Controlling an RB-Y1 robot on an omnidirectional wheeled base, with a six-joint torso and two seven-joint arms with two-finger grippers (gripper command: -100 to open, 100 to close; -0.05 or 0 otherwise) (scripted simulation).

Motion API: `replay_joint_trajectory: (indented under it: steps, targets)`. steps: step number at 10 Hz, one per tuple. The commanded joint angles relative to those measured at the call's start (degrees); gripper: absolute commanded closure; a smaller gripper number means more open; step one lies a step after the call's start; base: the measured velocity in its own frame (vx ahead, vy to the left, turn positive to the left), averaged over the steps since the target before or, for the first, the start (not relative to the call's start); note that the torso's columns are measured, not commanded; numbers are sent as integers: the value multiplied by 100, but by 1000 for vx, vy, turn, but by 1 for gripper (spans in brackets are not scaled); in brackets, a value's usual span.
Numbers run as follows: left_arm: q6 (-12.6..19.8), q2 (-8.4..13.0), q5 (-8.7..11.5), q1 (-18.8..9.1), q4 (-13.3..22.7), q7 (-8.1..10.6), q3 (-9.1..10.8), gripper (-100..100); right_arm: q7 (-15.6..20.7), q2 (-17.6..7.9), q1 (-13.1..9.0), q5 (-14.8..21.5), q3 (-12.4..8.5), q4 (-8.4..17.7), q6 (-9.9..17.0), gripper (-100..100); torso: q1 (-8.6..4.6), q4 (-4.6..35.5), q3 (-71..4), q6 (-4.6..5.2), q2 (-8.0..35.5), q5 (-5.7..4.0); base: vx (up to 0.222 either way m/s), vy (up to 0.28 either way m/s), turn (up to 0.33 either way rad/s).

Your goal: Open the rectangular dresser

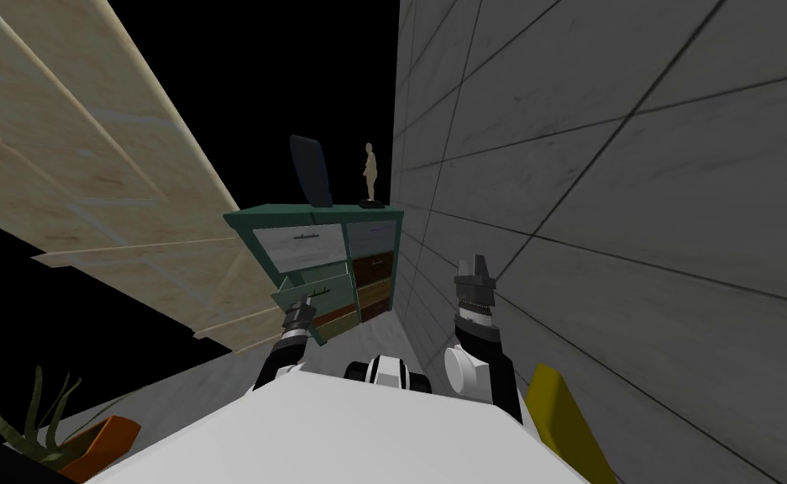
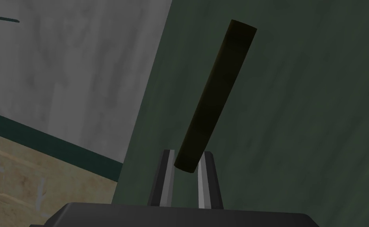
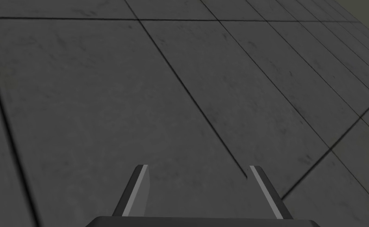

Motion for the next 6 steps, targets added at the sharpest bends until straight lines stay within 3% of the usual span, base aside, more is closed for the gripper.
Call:
replay_joint_trajectory:
  steps: [1,3,4,6]
  targets:
    - [64,-17,10,177,41,26,-17,100,0,0,-51,-4,67,23,0,0,-6,-2,-10,-1,-10,3,-70,-53,3]
    - [64,-19,10,195,35,30,-29,100,0,0,-158,-12,202,62,0,0,-12,-1,-3,5,-4,-2,-82,-38,-17]
    - [200,-9,49,303,-306,76,-4,-100,0,0,-193,-15,249,77,0,0,-22,19,-27,-3,-30,-29,-5,3,33]
    - [375,-8,90,444,-587,119,24,-100,0,0,-226,-20,298,92,0,0,34,10,-103,-48,-140,-37,35,22,-8]
